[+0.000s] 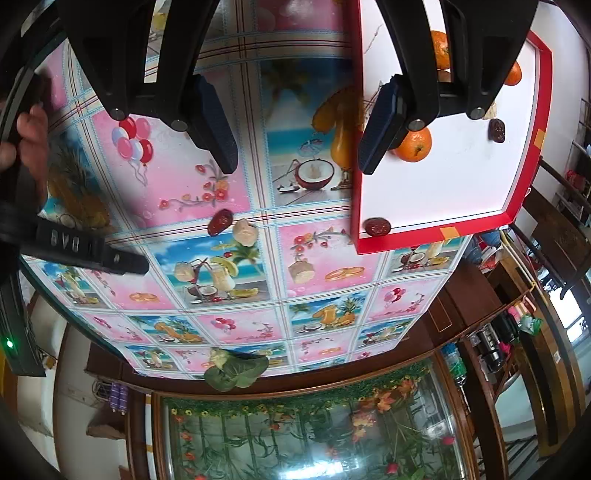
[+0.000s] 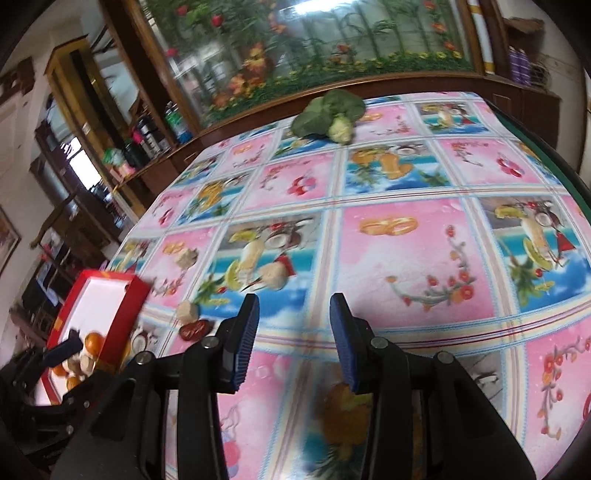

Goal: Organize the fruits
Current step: 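Move both open tools back toward the items on the tablecloth, then grasp a dark date with the right tool while the left tool approaches a beige cube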

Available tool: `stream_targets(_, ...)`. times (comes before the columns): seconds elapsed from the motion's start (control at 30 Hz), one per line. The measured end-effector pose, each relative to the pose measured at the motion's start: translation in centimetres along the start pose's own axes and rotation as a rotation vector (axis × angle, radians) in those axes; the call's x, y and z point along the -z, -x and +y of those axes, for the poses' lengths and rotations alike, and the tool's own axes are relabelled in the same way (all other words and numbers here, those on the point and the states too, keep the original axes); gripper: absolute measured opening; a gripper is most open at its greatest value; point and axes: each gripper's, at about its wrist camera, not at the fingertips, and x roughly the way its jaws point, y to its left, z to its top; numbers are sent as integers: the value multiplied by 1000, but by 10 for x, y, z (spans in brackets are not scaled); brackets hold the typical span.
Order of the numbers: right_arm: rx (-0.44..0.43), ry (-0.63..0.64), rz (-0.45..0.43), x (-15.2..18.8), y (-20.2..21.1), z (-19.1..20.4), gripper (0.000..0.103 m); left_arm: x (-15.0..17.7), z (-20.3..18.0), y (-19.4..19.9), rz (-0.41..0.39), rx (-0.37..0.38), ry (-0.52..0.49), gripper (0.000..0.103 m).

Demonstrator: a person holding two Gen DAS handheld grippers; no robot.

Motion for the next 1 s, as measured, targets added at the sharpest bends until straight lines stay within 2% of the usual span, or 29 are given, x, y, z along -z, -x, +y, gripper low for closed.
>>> stream_targets(0.23, -91, 157, 40, 10, -11, 48, 42, 1, 6, -4, 5, -16, 17, 67)
stream_targets(0.47, -65, 256, 115, 14, -41, 84, 42, 1, 16, -3, 1, -22, 40, 67)
stream_targets(0.6, -45, 258, 159, 16, -55, 85, 42, -1, 17, -4, 0, -18, 43, 67)
stream_targets(0.9, -35, 288, 155, 15, -60, 92, 41, -9, 14, -10, 20, -13, 30, 67)
stream_targets(1.0, -28, 289, 155, 15, -60, 91, 35, -15, 7, -13, 23, -17, 2, 67)
